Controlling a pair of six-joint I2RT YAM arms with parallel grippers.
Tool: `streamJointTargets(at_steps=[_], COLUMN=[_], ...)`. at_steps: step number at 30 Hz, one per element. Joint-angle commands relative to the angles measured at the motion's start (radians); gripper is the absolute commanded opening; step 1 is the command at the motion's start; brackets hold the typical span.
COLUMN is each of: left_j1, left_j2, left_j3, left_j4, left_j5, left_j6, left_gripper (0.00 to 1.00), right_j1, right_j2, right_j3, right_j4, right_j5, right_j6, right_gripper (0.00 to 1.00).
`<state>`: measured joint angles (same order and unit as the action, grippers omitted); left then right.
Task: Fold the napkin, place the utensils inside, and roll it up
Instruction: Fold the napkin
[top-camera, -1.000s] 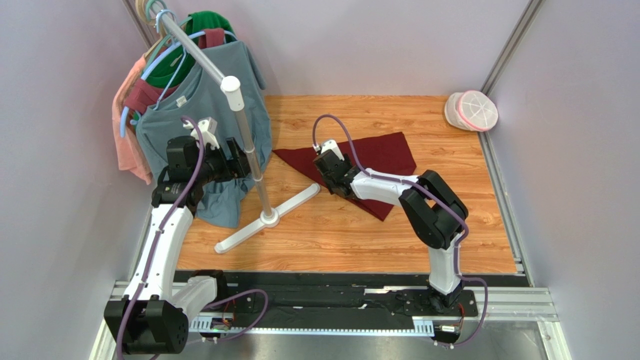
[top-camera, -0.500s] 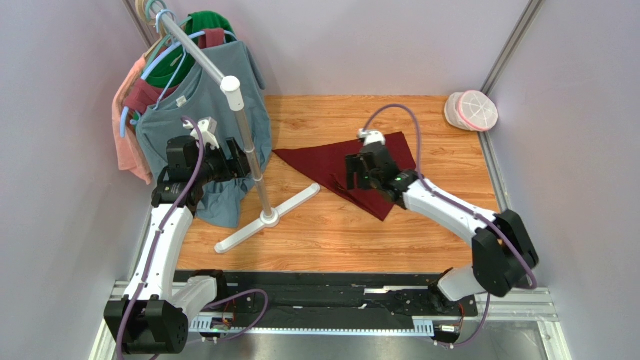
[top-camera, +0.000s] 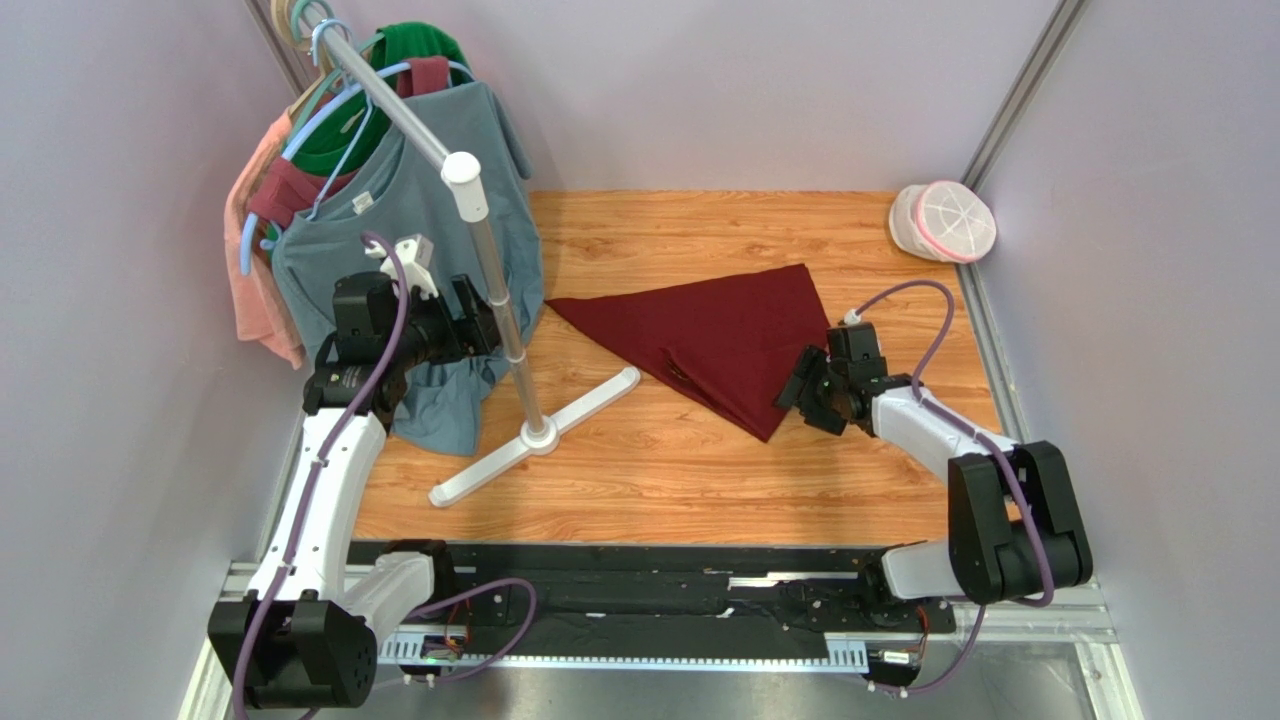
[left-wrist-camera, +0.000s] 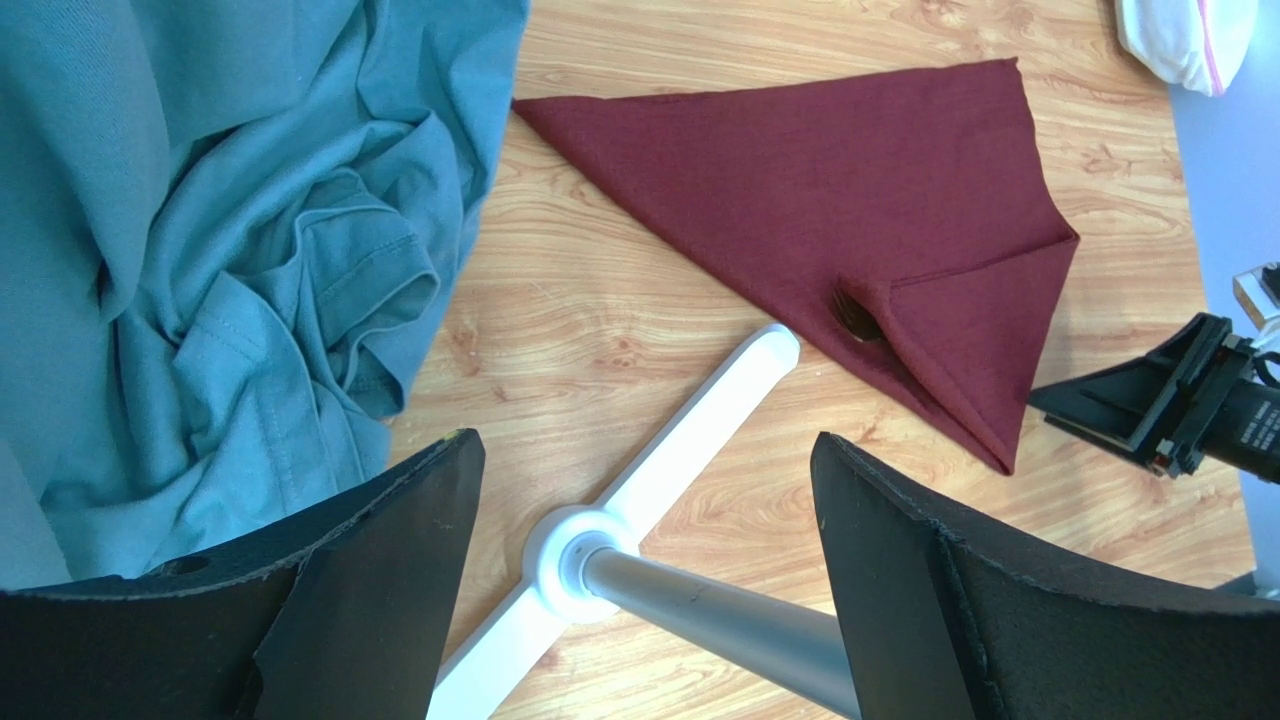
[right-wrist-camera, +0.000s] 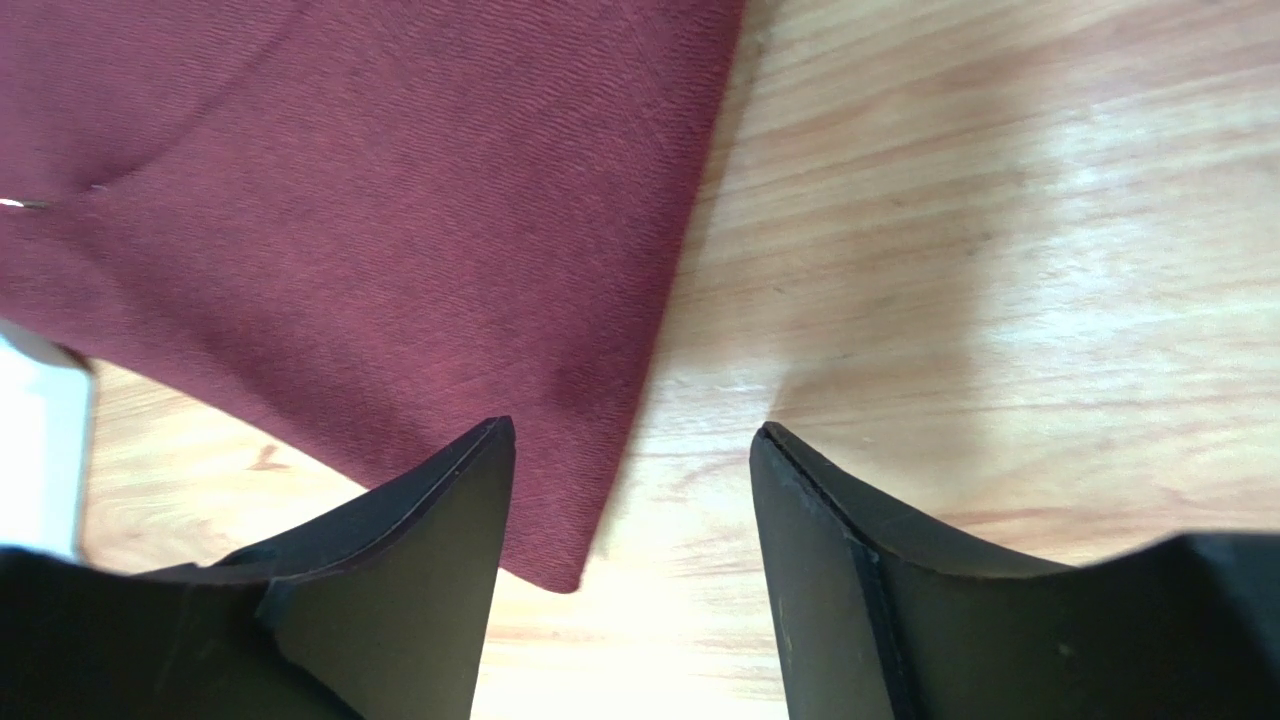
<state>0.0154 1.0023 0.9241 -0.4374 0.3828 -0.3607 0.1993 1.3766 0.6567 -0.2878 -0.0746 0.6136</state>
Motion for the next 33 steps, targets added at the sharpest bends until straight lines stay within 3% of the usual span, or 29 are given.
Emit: streamJointTargets(at_steps=[1, 9, 15, 22, 23, 29, 33], left_j1=[0.001, -0.002, -0.009, -0.067, -0.087, -0.205, -0.342], left_j2=[-0.045, -0.171, -0.274, -0.389, -0.395, -0.393, -0.389], left_j3=[0.004, -0.027, -0.051, -0.071, -0.071, -0.057, -0.044], left_j4=[0.020, 0.013, -0.084, -0.153, -0.159, -0.167, -0.167], left_j5=[-0.030, -0.160, -0.232, -0.260, -0.262, -0.292, -0.347], left_j6=[0.014, 0.023, 0.045, 0.031, 0.029, 0.020, -0.003], left_gripper=[0.89, 0.89, 0.88, 0.85, 0.85, 0.83, 0.83], right_j1=[-0.018, -0.035, -0.044, -0.063, -0.064, -0.112, -0.181], right_j2=[0.012, 0.075, 0.087, 0.108, 0.108, 0.078, -0.022], right_j3=[-0.023, -0.052, -0.074, -0.088, -0.089, -0.097, -0.106], right_j4=[0.110, 0.165, 0.185, 0.207, 0.208, 0.194, 0.136], right_j5=[-0.060, -0.060, -0.047, -0.042, -0.042, -0.050, -0.050], right_j6=[0.061, 0.098, 0.097, 0.087, 0.084, 0.087, 0.074], right_gripper=[0.61, 0.48, 0.35, 0.10, 0.02, 0.00, 0.00])
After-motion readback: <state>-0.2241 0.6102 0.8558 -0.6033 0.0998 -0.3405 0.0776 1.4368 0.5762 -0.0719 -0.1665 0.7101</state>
